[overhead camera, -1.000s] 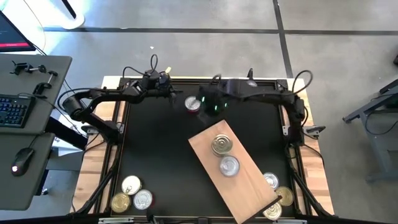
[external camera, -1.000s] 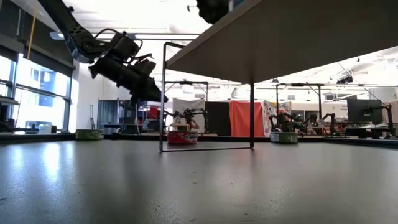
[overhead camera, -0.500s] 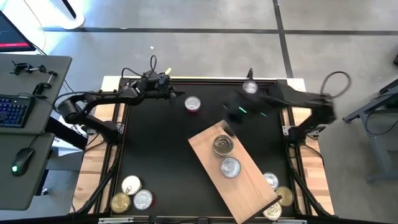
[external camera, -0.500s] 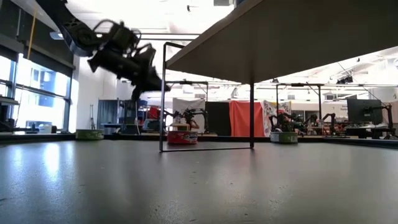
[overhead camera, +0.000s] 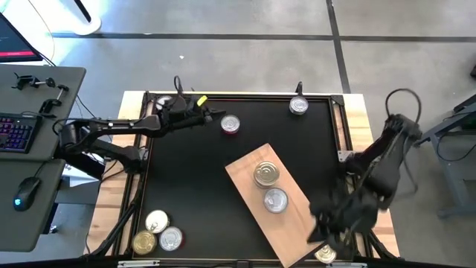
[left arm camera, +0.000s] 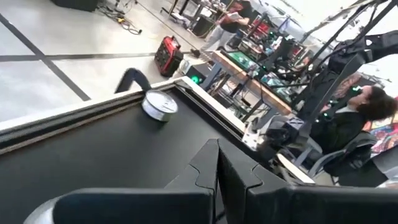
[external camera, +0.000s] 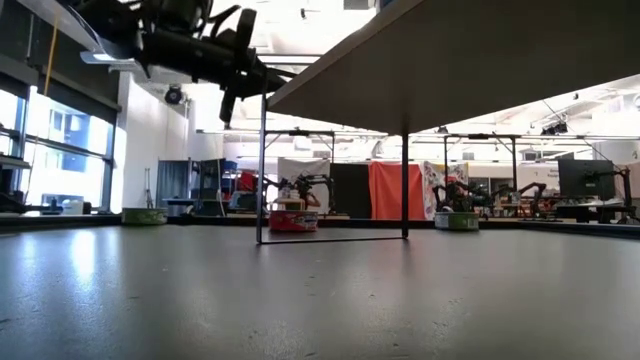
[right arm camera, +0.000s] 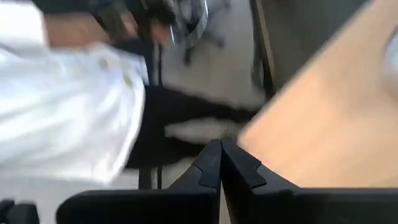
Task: Stack canned seafood by type on shelf
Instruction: Stack the red tuna can on top of the red tuna can on the shelf
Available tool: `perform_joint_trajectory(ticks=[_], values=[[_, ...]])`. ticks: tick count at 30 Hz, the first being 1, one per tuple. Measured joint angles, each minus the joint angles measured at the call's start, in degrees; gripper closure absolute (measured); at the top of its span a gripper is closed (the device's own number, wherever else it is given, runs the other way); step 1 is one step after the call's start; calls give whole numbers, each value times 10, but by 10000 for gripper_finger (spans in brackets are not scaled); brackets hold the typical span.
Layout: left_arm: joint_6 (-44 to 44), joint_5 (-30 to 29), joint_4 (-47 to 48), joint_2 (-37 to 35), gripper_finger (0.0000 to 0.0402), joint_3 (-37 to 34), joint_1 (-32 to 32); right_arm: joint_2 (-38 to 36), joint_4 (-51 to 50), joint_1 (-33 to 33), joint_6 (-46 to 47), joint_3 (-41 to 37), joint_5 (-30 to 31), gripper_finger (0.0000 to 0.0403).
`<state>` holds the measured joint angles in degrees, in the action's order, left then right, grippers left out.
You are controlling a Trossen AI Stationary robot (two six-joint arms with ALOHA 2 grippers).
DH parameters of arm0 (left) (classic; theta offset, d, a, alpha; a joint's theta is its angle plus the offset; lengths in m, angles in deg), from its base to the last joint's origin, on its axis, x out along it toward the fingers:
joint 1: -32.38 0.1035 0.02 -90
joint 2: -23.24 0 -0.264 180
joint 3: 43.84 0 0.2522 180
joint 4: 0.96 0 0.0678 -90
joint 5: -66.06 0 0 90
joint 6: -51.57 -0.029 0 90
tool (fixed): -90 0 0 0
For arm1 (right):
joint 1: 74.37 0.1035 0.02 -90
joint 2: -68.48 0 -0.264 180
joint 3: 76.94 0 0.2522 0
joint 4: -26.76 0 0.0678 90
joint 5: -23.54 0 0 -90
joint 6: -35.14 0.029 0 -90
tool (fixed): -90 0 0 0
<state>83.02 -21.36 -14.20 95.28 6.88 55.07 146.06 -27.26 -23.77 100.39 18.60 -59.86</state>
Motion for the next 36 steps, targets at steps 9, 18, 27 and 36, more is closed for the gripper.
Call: perform_joint_trajectory(ticks=[9, 18, 27, 36], values=[[0, -67, 2, 0, 401, 0, -54, 140, 7, 97, 128, 38, -76, 403], [-37, -74, 16, 0, 402, 0, -47, 241, -99, 103, 195, 89, -34, 403], [-52, -19, 154, 0, 402, 0, 12, 242, -186, 82, 273, 94, 40, 403], [-110, -7, 272, 0, 402, 0, 49, 241, -304, 20, 273, 94, 44, 403]])
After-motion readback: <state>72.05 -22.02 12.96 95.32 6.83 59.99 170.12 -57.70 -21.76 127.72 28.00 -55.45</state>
